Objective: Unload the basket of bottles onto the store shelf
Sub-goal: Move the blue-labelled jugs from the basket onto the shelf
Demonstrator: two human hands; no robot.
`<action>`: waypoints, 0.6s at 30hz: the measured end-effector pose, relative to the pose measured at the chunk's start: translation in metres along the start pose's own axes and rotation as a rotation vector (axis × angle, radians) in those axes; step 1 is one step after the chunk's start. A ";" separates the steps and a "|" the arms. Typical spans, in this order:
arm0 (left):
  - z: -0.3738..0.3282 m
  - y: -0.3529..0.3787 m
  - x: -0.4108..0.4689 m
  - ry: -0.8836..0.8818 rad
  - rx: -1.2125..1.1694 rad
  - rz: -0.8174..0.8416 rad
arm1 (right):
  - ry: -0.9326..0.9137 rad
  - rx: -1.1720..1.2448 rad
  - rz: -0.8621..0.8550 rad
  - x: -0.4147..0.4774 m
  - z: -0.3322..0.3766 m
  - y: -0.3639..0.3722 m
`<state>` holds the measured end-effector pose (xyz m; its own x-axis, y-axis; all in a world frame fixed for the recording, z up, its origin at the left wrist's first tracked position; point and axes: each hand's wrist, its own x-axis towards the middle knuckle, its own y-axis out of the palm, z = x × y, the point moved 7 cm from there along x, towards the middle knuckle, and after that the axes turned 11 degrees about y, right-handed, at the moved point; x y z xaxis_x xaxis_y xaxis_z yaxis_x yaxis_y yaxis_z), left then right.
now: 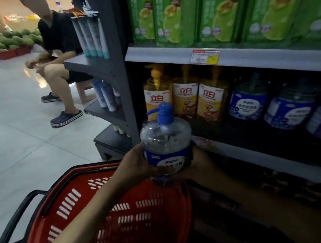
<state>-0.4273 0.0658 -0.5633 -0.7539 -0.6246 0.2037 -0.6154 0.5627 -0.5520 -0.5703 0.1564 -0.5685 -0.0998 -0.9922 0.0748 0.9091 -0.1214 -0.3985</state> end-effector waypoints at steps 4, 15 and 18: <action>-0.021 0.022 0.033 0.075 0.120 0.010 | 0.189 0.028 -0.281 -0.016 -0.045 -0.051; -0.071 0.088 0.094 0.152 0.075 -0.104 | 0.170 0.051 -0.512 -0.042 -0.059 -0.137; -0.088 0.103 0.107 0.207 0.067 -0.115 | 0.156 0.041 -0.568 -0.050 -0.056 -0.155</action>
<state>-0.5914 0.1048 -0.5273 -0.7149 -0.5543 0.4263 -0.6887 0.4528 -0.5663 -0.7292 0.2232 -0.5621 -0.6315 -0.7645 0.1294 0.7101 -0.6372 -0.2994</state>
